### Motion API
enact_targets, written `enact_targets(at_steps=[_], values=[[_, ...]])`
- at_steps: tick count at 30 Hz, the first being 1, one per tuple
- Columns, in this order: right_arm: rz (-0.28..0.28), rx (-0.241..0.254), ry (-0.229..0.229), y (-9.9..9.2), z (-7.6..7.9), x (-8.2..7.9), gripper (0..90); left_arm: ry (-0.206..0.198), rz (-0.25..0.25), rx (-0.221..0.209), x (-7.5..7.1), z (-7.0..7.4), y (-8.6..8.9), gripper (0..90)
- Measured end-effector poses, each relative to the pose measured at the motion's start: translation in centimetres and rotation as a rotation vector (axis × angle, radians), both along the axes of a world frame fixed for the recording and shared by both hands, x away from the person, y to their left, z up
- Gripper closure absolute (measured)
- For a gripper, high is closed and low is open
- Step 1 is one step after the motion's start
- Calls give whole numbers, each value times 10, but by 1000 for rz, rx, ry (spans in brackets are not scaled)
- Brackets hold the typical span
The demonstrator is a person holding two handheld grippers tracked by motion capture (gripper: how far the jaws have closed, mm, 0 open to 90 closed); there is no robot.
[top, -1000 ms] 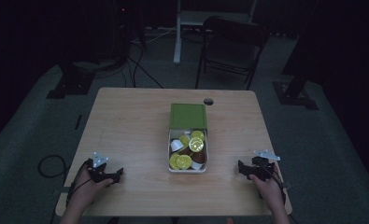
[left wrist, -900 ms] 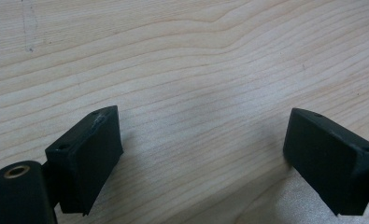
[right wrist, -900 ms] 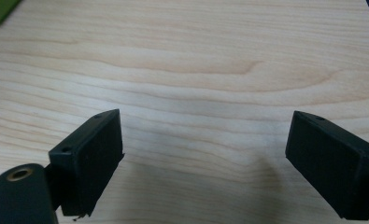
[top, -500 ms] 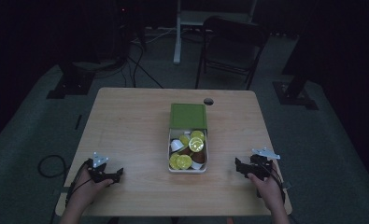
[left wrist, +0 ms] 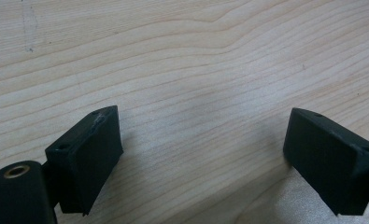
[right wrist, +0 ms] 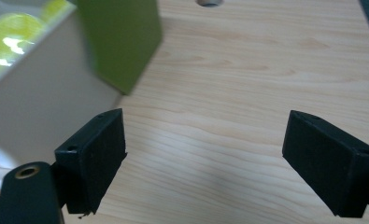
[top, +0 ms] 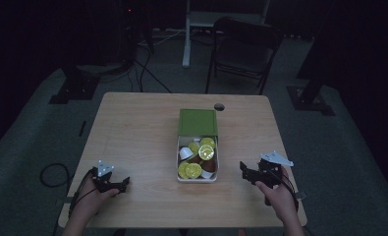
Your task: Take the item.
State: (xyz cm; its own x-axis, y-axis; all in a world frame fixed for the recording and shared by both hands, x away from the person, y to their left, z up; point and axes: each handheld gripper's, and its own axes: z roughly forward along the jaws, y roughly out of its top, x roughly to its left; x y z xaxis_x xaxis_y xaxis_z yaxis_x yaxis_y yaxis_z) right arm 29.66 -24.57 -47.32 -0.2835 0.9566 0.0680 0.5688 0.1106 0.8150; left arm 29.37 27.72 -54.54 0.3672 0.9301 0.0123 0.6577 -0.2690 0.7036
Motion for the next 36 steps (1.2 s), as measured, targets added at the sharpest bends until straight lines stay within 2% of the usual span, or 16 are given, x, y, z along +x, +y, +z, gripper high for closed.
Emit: enact_targets(at_steps=[4,13,36], values=[[49,14,-15,13,9,-3,131,0,0,0,0,0,0,118],[139,9,-54,42,26,-9,131,1,-1,1,0,0,0,118],[310,9,-76,97,35,-16,140,1,-1,1,0,0,0,118]])
